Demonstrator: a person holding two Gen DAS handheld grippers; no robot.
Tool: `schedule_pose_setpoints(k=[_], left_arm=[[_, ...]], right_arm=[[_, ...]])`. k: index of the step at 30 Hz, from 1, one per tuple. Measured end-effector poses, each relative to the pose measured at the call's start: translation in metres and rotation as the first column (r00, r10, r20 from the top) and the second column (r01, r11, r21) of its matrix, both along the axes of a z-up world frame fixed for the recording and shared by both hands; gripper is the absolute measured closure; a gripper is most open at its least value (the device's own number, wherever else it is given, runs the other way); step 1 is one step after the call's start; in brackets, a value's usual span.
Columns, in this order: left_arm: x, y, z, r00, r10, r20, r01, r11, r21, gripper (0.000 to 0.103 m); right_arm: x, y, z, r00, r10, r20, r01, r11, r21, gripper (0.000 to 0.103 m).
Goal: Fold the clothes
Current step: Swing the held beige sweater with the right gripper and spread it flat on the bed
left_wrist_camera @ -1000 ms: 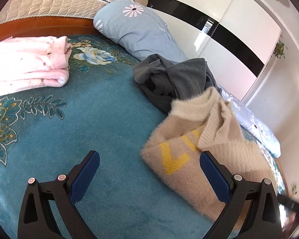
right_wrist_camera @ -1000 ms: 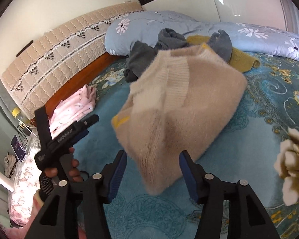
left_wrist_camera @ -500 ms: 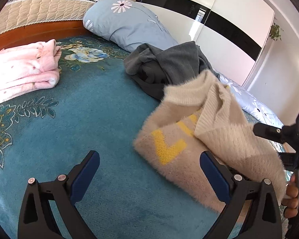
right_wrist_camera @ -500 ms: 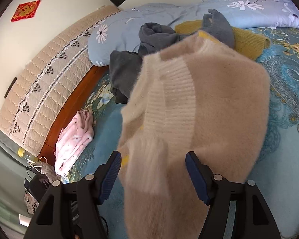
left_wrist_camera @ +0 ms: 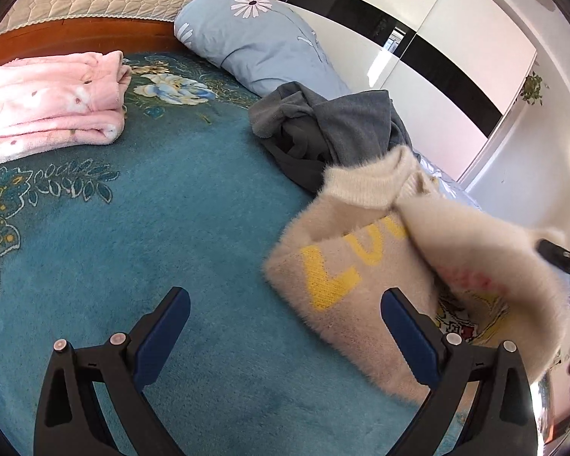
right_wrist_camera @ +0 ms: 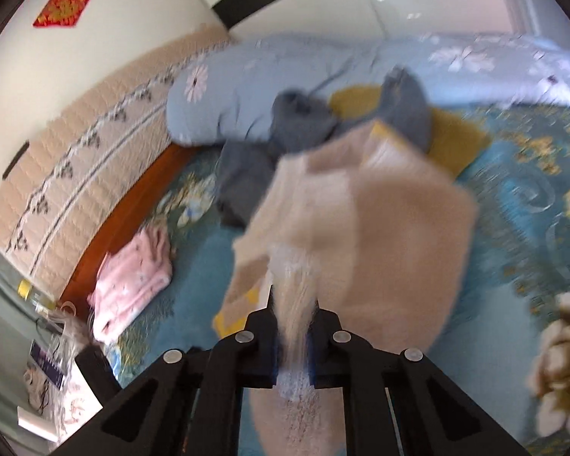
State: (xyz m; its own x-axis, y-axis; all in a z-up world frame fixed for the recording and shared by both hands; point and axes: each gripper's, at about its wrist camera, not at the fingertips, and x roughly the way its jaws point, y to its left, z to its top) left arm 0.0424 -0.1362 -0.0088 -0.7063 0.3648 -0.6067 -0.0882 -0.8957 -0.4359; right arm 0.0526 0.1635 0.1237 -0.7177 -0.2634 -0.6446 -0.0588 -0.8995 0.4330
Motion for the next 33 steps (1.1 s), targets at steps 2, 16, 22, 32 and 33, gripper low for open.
schedule_pose_setpoints(k=[2, 16, 22, 32, 33], left_arm=[[0.000, 0.000, 0.000, 1.000, -0.002, -0.001, 0.002, 1.000, -0.001, 0.003], [0.004, 0.004, 0.001, 1.000, -0.015, -0.001, 0.015, 1.000, -0.022, 0.003], [0.005, 0.001, 0.000, 1.000, -0.003, 0.002, 0.003, 1.000, -0.021, 0.003], [0.007, 0.012, 0.005, 0.999, -0.026, -0.030, 0.024, 0.997, -0.076, 0.003], [0.008, 0.015, 0.006, 0.999, -0.034, -0.037, 0.031, 0.995, -0.093, 0.003]], right_arm=[[0.020, 0.022, 0.008, 0.998, -0.062, -0.011, 0.062, 0.998, 0.014, 0.092], [0.116, 0.101, -0.080, 0.926, -0.278, 0.256, 0.285, 0.959, 0.010, 0.089], [0.117, 0.121, -0.071, 0.914, -0.341, 0.219, 0.351, 0.936, -0.008, 0.079], [0.144, 0.168, -0.046, 0.857, -0.500, 0.126, 0.504, 0.864, 0.004, 0.053], [0.145, 0.171, -0.040, 0.852, -0.514, 0.105, 0.515, 0.857, 0.021, 0.052]])
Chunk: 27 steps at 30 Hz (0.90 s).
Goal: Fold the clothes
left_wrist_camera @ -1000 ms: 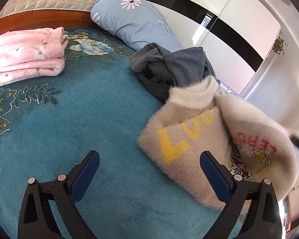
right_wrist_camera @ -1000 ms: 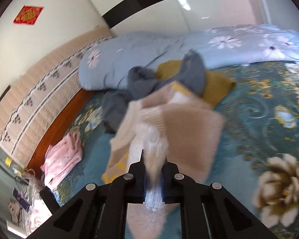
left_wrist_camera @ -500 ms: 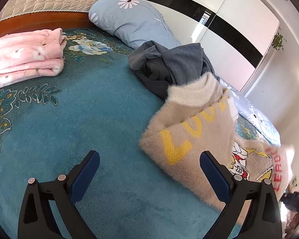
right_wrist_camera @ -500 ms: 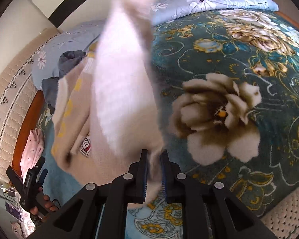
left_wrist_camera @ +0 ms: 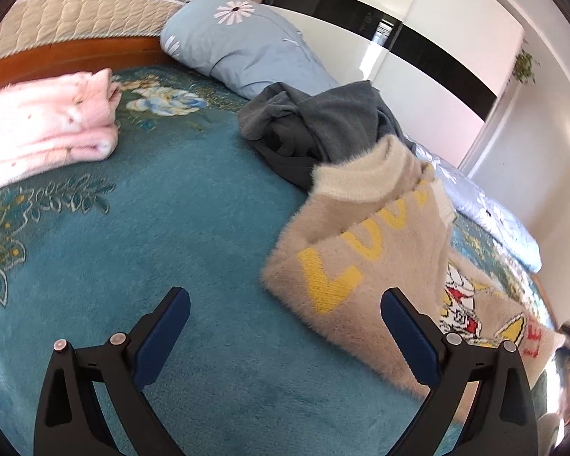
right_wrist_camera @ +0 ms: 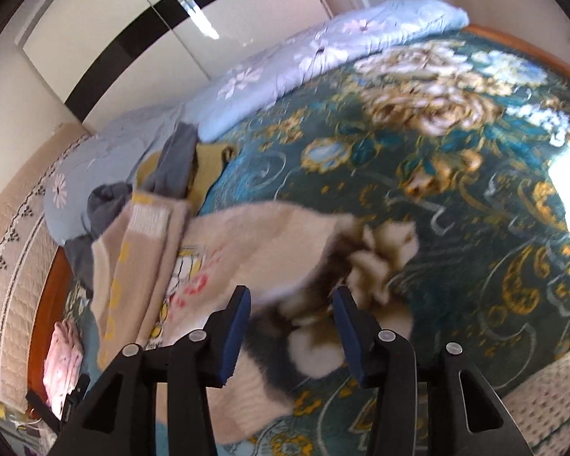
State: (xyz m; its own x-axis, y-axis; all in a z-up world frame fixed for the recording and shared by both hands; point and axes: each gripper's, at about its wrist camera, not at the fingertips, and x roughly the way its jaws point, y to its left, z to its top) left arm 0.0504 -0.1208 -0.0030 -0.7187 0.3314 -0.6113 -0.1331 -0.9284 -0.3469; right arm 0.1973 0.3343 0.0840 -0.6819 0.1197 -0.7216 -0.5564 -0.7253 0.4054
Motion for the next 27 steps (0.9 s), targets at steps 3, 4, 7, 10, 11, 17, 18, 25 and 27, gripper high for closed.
schedule_pose_setpoints(k=[3, 4, 7, 10, 11, 17, 18, 25, 27], left_arm=[[0.005, 0.011, 0.006, 0.999, -0.025, -0.043, 0.022, 0.998, -0.054, 0.003], [0.008, 0.016, 0.009, 0.997, -0.033, -0.062, 0.028, 0.997, -0.075, 0.003], [0.017, 0.033, 0.016, 0.989, -0.074, -0.124, 0.056, 0.988, -0.142, 0.003], [0.022, 0.051, 0.015, 0.983, -0.097, -0.154, 0.060, 0.972, -0.228, 0.003], [0.023, 0.056, 0.015, 0.983, -0.100, -0.157, 0.058, 0.967, -0.250, 0.003], [0.023, 0.062, 0.012, 0.982, -0.108, -0.156, 0.059, 0.955, -0.290, 0.003], [0.022, 0.062, 0.011, 0.982, -0.105, -0.155, 0.057, 0.955, -0.291, 0.003], [0.016, 0.085, 0.013, 0.989, -0.078, -0.126, 0.031, 0.941, -0.337, 0.003], [0.013, 0.099, 0.012, 0.989, -0.090, -0.116, 0.040, 0.925, -0.378, 0.003]], right_arm=[[-0.001, 0.005, 0.018, 0.999, -0.019, -0.034, 0.022, 0.996, 0.081, 0.046], [-0.005, 0.004, 0.023, 0.999, -0.007, -0.047, 0.012, 0.995, 0.103, 0.044], [-0.033, -0.013, 0.028, 0.992, 0.101, -0.072, -0.091, 0.987, 0.131, 0.040], [-0.076, -0.039, 0.021, 0.965, 0.251, -0.073, -0.241, 0.963, 0.120, 0.039], [-0.092, -0.049, 0.017, 0.949, 0.306, -0.072, -0.297, 0.948, 0.112, 0.039], [-0.157, -0.109, -0.014, 0.816, 0.578, -0.019, -0.571, 0.810, 0.133, 0.038], [-0.158, -0.114, -0.020, 0.807, 0.590, -0.003, -0.582, 0.797, 0.160, 0.037], [-0.156, -0.067, -0.066, 0.862, 0.507, 0.020, -0.507, 0.862, -0.006, 0.036], [-0.153, -0.050, -0.073, 0.887, 0.462, -0.009, -0.460, 0.883, -0.091, 0.036]])
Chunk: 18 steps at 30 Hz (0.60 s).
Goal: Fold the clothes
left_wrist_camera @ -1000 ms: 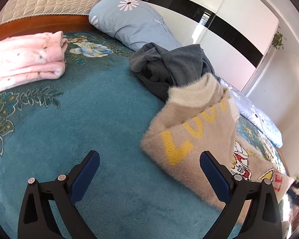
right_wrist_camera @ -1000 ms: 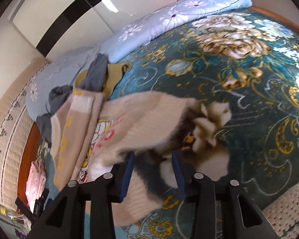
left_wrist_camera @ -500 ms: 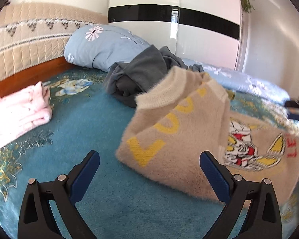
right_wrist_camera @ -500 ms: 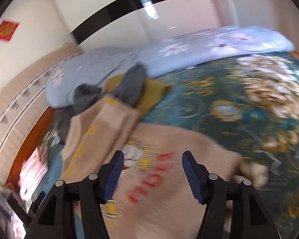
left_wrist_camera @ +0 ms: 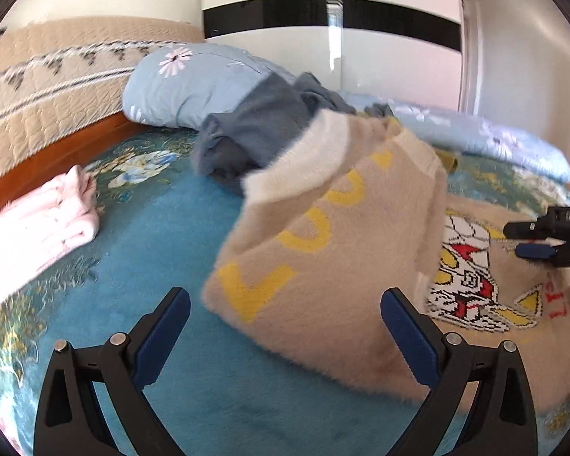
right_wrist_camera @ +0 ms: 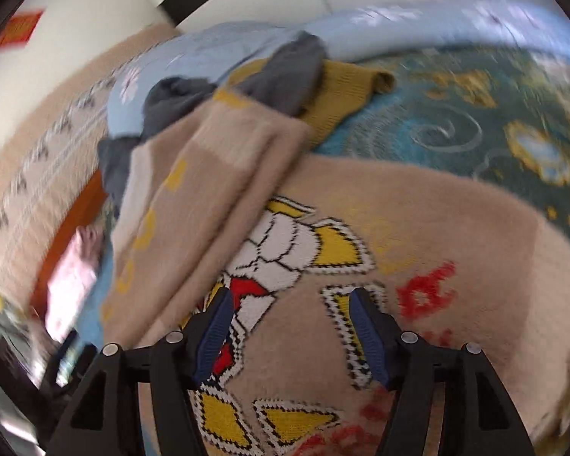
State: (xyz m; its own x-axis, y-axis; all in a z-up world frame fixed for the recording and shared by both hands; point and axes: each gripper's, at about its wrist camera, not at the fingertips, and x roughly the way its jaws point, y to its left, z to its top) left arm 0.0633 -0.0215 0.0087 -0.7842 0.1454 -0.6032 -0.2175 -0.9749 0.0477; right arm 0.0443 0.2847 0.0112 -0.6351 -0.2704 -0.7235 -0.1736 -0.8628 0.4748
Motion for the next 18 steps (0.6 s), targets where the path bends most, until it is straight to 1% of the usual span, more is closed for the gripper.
schedule_pose_setpoints(k=[2, 4, 7, 12, 13, 15, 17, 18], left_arm=[[-0.001, 0.021, -0.003, 1.000, -0.015, -0.005, 0.014, 0.997, -0.081, 0.003], [-0.002, 0.035, -0.007, 1.000, -0.013, -0.007, 0.012, 0.990, -0.142, 0.003], [-0.003, 0.044, -0.013, 1.000, 0.007, -0.001, -0.007, 0.981, -0.194, 0.003], [-0.003, 0.052, -0.021, 0.999, 0.044, -0.008, -0.045, 0.964, -0.262, 0.003], [-0.004, 0.054, -0.021, 0.999, 0.053, -0.013, -0.055, 0.959, -0.278, 0.003], [-0.008, 0.064, -0.022, 0.997, 0.073, -0.029, -0.078, 0.939, -0.335, 0.003], [-0.013, 0.074, -0.020, 0.995, 0.087, -0.048, -0.098, 0.922, -0.374, 0.004], [-0.016, 0.078, -0.018, 0.995, 0.089, -0.045, -0.099, 0.921, -0.378, 0.006]], right_arm=[[0.000, 0.005, -0.005, 1.000, -0.011, 0.011, 0.011, 1.000, -0.025, 0.036], [0.001, 0.000, -0.005, 1.000, -0.007, 0.013, 0.007, 1.000, 0.001, 0.035], [0.000, -0.007, -0.005, 1.000, 0.006, 0.011, -0.007, 0.999, 0.038, 0.033], [-0.001, -0.005, -0.007, 1.000, 0.001, 0.009, -0.001, 1.000, 0.028, 0.033], [-0.001, -0.005, -0.007, 1.000, 0.000, 0.009, 0.000, 1.000, 0.028, 0.033], [-0.001, -0.006, -0.008, 1.000, 0.002, 0.010, -0.002, 0.999, 0.035, 0.032], [-0.002, -0.008, -0.007, 1.000, 0.004, 0.011, -0.005, 0.999, 0.041, 0.031], [-0.002, -0.008, -0.007, 1.000, 0.005, 0.011, -0.005, 0.999, 0.041, 0.031]])
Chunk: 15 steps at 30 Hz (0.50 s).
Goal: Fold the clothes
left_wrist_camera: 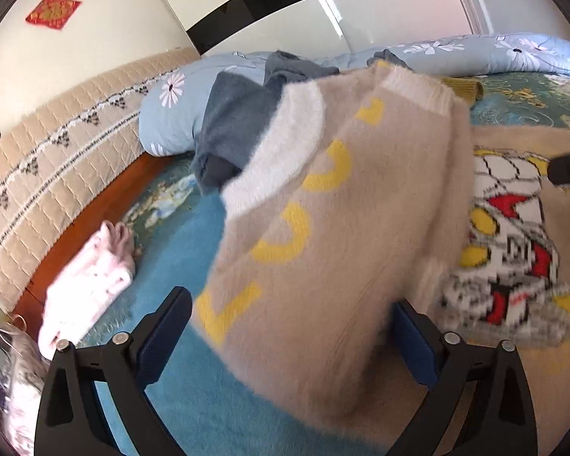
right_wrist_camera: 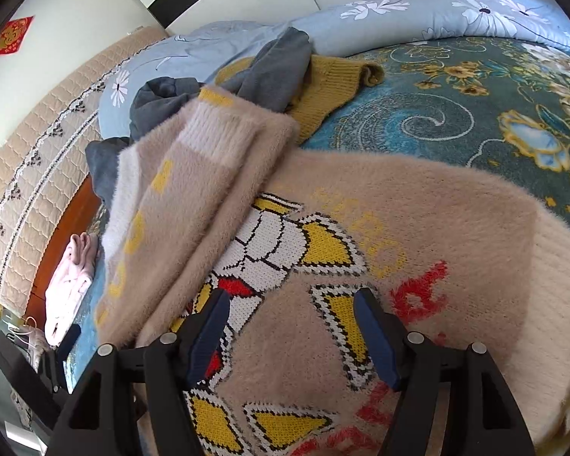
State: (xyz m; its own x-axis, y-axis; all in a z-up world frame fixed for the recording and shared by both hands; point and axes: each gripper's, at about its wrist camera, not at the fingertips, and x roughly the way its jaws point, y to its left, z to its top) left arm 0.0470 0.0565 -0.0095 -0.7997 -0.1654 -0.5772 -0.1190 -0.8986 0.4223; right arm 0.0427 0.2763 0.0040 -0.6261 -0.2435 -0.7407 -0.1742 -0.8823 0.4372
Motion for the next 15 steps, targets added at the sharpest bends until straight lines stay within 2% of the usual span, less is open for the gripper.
schedule_pose_setpoints(k=[2, 4, 5, 6, 8, 13, 15], left_arm=[[-0.008, 0.007, 0.004, 1.000, 0.001, 0.015, -0.001, 1.000, -0.007, 0.007], [-0.018, 0.017, 0.002, 0.999, -0.004, 0.038, 0.007, 0.997, -0.073, 0.008], [-0.023, 0.024, -0.001, 0.999, -0.009, 0.045, 0.014, 0.993, -0.118, 0.013], [-0.025, 0.027, -0.003, 0.999, -0.017, 0.051, 0.024, 0.991, -0.135, 0.017], [-0.029, 0.029, -0.005, 0.998, -0.024, 0.061, 0.033, 0.988, -0.149, 0.017], [-0.032, 0.008, -0.004, 0.995, 0.020, 0.093, -0.021, 1.000, 0.012, 0.016], [-0.033, 0.007, -0.003, 0.995, 0.022, 0.101, -0.025, 0.999, 0.028, 0.016]], right_arm=[[0.000, 0.002, 0.000, 1.000, -0.002, -0.001, 0.002, 1.000, -0.011, 0.031], [0.000, 0.003, 0.000, 1.000, -0.004, -0.002, 0.004, 1.000, -0.020, 0.031], [0.000, 0.003, 0.000, 1.000, -0.004, -0.002, 0.004, 1.000, -0.022, 0.031], [0.000, 0.003, 0.000, 1.000, -0.004, -0.001, 0.003, 1.000, -0.023, 0.031], [0.000, 0.003, 0.000, 1.000, 0.000, -0.001, 0.000, 1.000, -0.024, 0.030], [-0.001, 0.003, 0.000, 1.000, 0.002, 0.003, -0.002, 1.000, -0.029, 0.029], [-0.001, 0.002, 0.000, 1.000, 0.005, 0.003, -0.004, 1.000, -0.022, 0.029]])
